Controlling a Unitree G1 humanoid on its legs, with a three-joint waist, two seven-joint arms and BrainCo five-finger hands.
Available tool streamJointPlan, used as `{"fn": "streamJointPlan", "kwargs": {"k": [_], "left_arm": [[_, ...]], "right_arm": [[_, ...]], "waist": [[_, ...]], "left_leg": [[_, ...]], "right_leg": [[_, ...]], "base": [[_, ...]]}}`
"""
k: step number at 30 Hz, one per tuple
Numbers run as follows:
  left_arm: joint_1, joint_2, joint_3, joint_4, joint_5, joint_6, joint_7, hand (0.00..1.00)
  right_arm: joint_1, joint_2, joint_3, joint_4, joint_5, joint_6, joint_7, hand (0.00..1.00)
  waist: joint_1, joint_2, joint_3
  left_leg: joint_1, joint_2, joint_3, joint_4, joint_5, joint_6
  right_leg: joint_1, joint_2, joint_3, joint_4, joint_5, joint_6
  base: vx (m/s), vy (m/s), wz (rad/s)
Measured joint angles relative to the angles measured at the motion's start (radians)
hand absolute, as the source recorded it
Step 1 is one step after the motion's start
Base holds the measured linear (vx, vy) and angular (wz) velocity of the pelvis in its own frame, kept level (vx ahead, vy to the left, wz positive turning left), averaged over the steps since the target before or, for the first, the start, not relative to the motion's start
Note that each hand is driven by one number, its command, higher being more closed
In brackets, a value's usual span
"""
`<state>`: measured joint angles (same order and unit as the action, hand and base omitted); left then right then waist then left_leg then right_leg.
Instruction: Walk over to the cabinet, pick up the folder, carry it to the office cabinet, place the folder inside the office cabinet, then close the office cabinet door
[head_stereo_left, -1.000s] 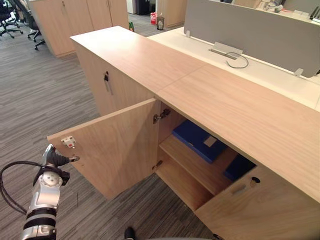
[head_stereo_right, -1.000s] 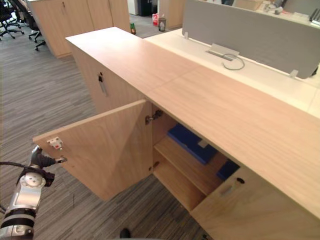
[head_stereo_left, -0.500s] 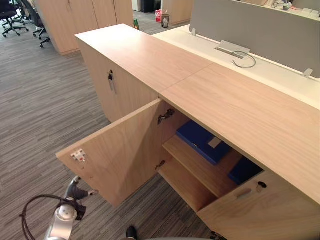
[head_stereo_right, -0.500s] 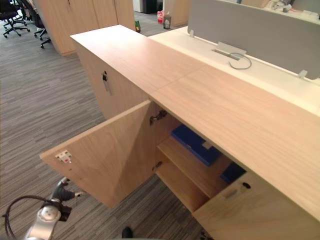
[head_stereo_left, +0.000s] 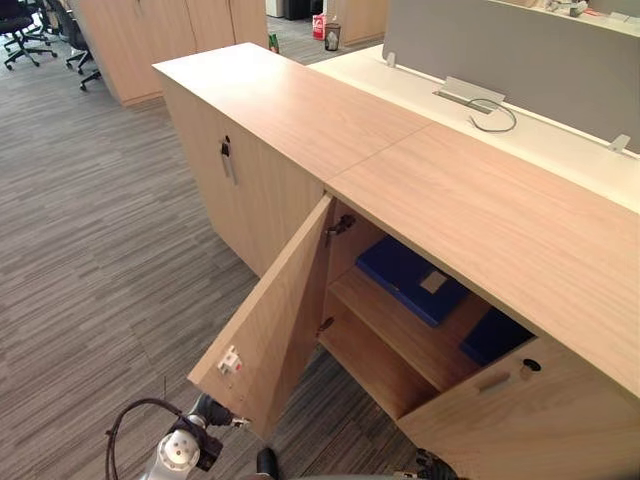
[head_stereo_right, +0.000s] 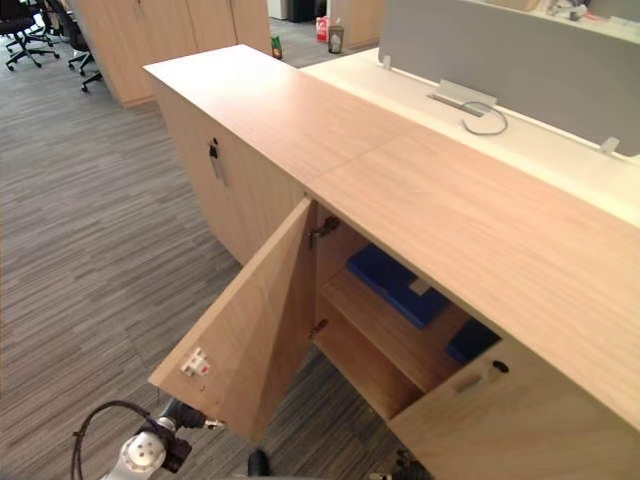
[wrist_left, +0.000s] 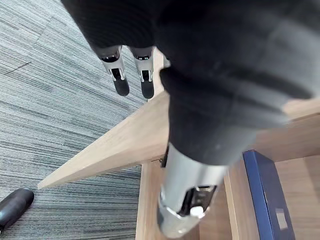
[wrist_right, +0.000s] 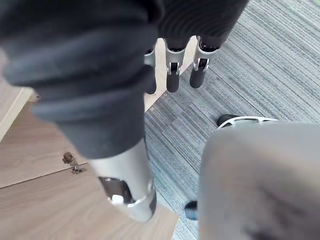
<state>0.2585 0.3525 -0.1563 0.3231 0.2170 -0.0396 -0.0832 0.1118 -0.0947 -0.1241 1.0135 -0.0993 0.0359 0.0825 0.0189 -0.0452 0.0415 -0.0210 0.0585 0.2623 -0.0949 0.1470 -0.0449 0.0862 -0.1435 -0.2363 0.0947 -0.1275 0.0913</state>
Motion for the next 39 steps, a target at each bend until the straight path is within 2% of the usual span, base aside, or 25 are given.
{"fn": "streamJointPlan", "kwargs": {"k": [4,8,12,14,18,24,27,28,30,31,35,39], "left_arm": [[0.000,0.006,-0.057,-0.002,-0.021,0.000,0.002,0.00],[-0.002,0.008,-0.151,-0.022,-0.037,0.000,-0.033,0.00],[-0.056,0.008,-0.240,-0.022,-0.113,-0.011,-0.100,0.00],[-0.099,0.010,-0.295,-0.025,-0.164,-0.046,-0.153,0.00],[-0.140,0.006,-0.346,-0.040,-0.239,-0.068,-0.205,0.00],[-0.161,0.010,-0.388,-0.040,-0.297,-0.068,-0.221,0.00],[-0.162,0.009,-0.396,-0.039,-0.301,-0.068,-0.223,0.00],[-0.162,0.008,-0.396,-0.039,-0.300,-0.067,-0.224,0.00],[-0.166,0.006,-0.396,-0.039,-0.298,-0.067,-0.224,0.00],[-0.167,0.002,-0.391,-0.039,-0.288,-0.066,-0.224,0.00],[-0.156,-0.029,-0.302,-0.038,-0.245,-0.059,-0.213,0.00],[-0.160,-0.060,-0.181,-0.012,-0.181,-0.051,-0.150,0.00]], "right_arm": [[-0.006,0.006,-0.001,0.000,0.000,-0.001,-0.005,0.00],[-0.011,0.010,-0.007,0.000,0.000,-0.004,-0.006,0.00],[-0.011,0.012,-0.012,0.004,0.000,-0.010,-0.006,0.00],[-0.001,0.015,-0.016,0.015,-0.004,-0.011,-0.006,0.00],[0.006,0.023,-0.051,0.036,-0.005,-0.018,-0.004,0.00],[-0.003,0.022,-0.051,0.044,-0.004,-0.021,-0.004,0.00],[-0.005,0.017,-0.051,0.044,0.000,-0.022,-0.004,0.00],[-0.005,0.013,-0.051,0.044,0.000,-0.023,-0.004,0.00],[-0.006,0.013,-0.051,0.043,0.000,-0.024,-0.004,0.00],[-0.006,0.012,-0.053,0.043,0.000,-0.025,-0.004,0.00],[-0.002,0.011,-0.090,0.048,0.001,-0.023,-0.002,0.00],[0.001,0.005,-0.094,0.049,0.005,-0.017,-0.005,0.00]], "waist": [[-0.002,0.000,0.000],[-0.017,-0.001,0.000],[-0.055,-0.012,-0.005],[-0.075,-0.017,-0.007],[-0.105,-0.021,-0.012],[-0.134,-0.016,-0.015],[-0.142,-0.007,-0.014],[-0.144,0.003,-0.017],[-0.150,0.007,-0.018],[-0.157,0.009,-0.017],[-0.166,0.027,-0.024],[-0.169,0.040,-0.031]], "left_leg": [[0.006,0.005,0.022,0.000,-0.005,0.002],[0.008,0.013,0.081,0.000,-0.007,0.008],[0.029,0.014,0.147,0.000,-0.011,0.013],[0.045,0.013,0.176,0.000,-0.022,0.021],[0.074,0.013,0.233,0.000,-0.036,0.012],[0.114,0.018,0.314,0.001,-0.061,-0.002],[0.127,0.031,0.349,0.001,-0.074,-0.012],[0.129,0.046,0.364,0.002,-0.082,-0.023],[0.132,0.053,0.373,0.002,-0.084,-0.026],[0.139,0.053,0.383,0.004,-0.083,-0.024],[0.149,0.050,0.392,0.001,-0.088,-0.025],[0.161,0.050,0.396,0.001,-0.094,-0.034]], "right_leg": [[-0.010,0.000,0.027,0.001,0.014,0.002],[-0.049,0.002,0.100,-0.002,0.034,0.008],[-0.068,0.001,0.167,-0.003,0.038,0.013],[-0.069,0.001,0.199,-0.003,0.039,0.012],[-0.072,0.004,0.256,-0.010,0.052,0.009],[-0.077,0.019,0.331,-0.018,0.070,0.008],[-0.087,0.033,0.316,-0.011,0.087,-0.009],[-0.099,0.044,0.225,0.001,0.102,-0.030],[-0.101,0.048,0.153,0.003,0.108,-0.038],[-0.099,0.048,0.152,0.002,0.108,-0.039],[-0.088,0.045,0.131,-0.008,0.109,-0.042],[-0.064,0.043,0.102,-0.042,0.108,-0.044]], "base": [[-0.07,0.034,-0.22],[-0.11,0.058,-0.49],[-0.08,0.043,-0.49],[-0.03,0.021,-0.36],[0.00,0.006,-0.45],[0.03,-0.021,-0.40],[0.04,-0.067,-0.45],[0.01,-0.111,-0.34],[0.01,-0.097,-0.23],[0.02,-0.067,-0.19],[0.01,-0.035,-0.07],[-0.02,-0.056,-0.02]]}}
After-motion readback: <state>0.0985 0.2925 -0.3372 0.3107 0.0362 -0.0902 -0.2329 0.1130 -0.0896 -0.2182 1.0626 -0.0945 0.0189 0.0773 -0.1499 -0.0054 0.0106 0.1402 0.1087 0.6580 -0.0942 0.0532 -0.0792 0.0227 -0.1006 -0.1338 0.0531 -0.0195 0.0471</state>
